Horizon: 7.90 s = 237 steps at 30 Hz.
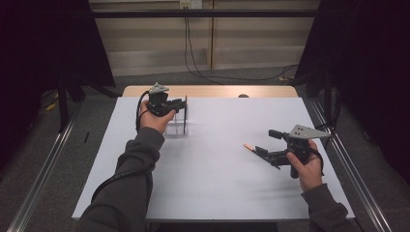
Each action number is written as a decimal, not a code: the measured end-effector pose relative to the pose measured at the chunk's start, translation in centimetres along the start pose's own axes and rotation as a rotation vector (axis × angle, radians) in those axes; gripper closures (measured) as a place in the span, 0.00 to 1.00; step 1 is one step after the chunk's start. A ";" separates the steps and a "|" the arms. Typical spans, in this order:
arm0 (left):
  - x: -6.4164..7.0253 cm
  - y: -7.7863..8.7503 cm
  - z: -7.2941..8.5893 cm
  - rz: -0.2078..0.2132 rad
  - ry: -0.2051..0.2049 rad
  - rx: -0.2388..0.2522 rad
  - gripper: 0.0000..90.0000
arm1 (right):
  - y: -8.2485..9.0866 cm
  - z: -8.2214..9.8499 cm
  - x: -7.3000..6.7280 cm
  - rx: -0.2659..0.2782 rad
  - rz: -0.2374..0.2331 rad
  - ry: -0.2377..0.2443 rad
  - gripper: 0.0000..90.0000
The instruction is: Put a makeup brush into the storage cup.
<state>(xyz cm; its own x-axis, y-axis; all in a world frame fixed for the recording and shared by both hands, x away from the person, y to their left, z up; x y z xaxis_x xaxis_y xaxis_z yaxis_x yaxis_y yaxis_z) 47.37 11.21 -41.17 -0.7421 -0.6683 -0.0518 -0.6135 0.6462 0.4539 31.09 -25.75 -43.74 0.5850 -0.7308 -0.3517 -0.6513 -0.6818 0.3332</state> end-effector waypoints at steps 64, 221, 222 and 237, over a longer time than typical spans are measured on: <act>4.2 2.2 -0.8 0.124 -0.003 0.193 0.07 | -0.1 0.2 0.1 -0.011 0.012 0.000 0.11; 6.0 7.3 5.0 0.259 -0.082 0.277 0.01 | -4.1 -1.4 2.5 -0.120 0.135 0.030 0.10; 6.0 7.3 5.0 0.261 -0.074 0.283 0.01 | -4.1 -1.4 2.5 -0.129 0.138 0.027 0.10; 6.1 7.4 5.0 0.261 -0.082 0.276 0.02 | -4.7 -1.8 2.5 -0.293 0.172 0.030 0.10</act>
<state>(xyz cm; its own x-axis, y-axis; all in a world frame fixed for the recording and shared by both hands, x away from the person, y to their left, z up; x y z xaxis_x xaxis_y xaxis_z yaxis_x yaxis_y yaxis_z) 37.00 13.74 -42.59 -0.8952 -0.4436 -0.0418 -0.4422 0.8732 0.2050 36.49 -24.47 -44.59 0.4951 -0.8338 -0.2442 -0.5774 -0.5258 0.6246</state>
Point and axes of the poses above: each handheld gripper's, and its own axes: y roughly backward along the jaws, z roughly out of its underside, x roughly to its right, the point moved 3 cm from there along -y, roughly forward along the jaws, and after that the axes turned 14 degrees about -y, right-handed, at the moved point
